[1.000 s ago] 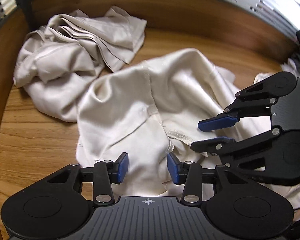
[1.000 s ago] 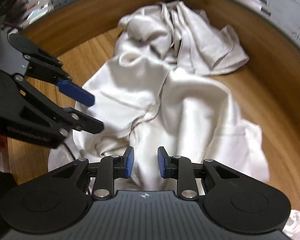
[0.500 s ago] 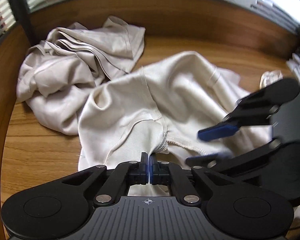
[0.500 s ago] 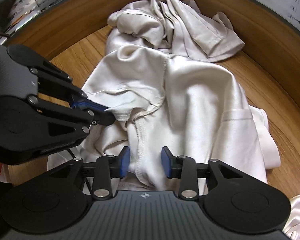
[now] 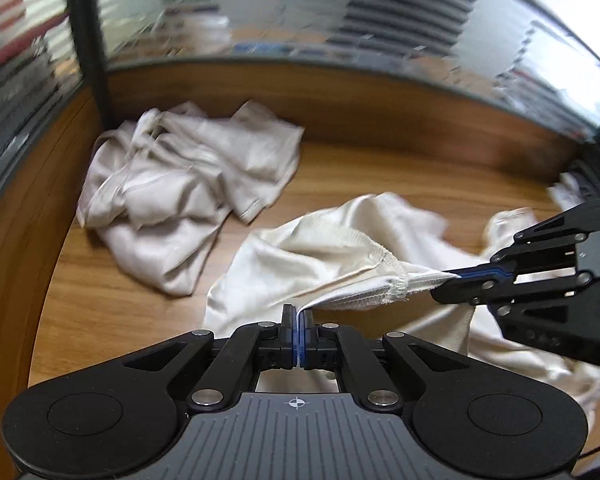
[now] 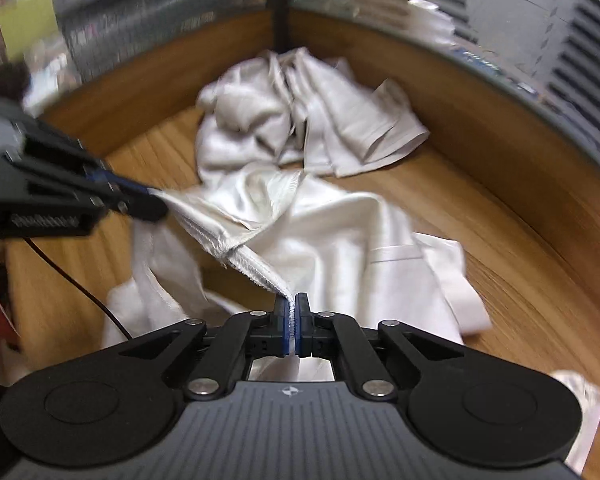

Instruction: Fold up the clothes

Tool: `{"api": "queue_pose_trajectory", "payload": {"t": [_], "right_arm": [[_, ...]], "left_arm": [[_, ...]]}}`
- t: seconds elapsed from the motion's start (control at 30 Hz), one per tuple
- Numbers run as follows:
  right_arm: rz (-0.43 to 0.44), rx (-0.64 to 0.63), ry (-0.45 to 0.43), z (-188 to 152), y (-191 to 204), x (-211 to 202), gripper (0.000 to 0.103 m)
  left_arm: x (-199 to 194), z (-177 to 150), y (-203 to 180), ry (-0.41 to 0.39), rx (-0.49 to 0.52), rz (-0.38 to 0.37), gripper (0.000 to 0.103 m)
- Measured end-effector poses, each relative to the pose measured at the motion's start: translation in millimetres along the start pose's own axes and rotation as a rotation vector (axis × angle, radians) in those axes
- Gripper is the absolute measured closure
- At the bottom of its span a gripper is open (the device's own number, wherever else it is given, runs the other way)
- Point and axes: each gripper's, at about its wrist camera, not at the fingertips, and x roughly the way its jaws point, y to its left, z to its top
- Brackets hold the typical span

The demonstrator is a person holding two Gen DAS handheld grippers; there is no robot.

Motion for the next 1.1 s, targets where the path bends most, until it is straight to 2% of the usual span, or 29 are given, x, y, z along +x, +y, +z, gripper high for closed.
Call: {"api": "queue_pose_trajectory", "payload": {"t": [0.17,0.3,0.47,0.6,0.67,0.83,1.1], "right_arm": [[0.026,0.071,-0.05,-10.7,-9.2,-63.7,0.101],[0.042,0.084,-0.053,-14.6,-17.0,-113.1,0.101],[0.07,0.008,0.001,-1.9,-18.3,-170.2,0.101],[0.095,-0.03,-0.046,19.4,-13.8,-222.1,0.101],[0.077,-0.06,-0.074,28.5,-13.0,-240.9,0.101],[0.039,-0.106,-0.071,36.6,-18.4,-240.1,0.101],[0.05,-0.098,0.029,23.3,-31.4,-169.9,0.101]], "left_arm": [[-32.6,11.5,-20.4,-0.017,0.051,-0.098,0.1],[-59.7,21.4,-37.3,-0.03,0.104,-0.17,0.1],[-103.4,41.0,-64.0,-0.033,0.292,-0.192,0.1],[-138.4,56.7,-85.3,-0.036,0.443,-0.209,0.1],[-155.9,64.6,-96.0,-0.038,0.519,-0.217,0.1],[-147.5,68.1,-103.9,-0.012,0.563,-0.205,0.1],[-89.6,55.6,-96.3,0.108,0.553,-0.149,0.1]]}}
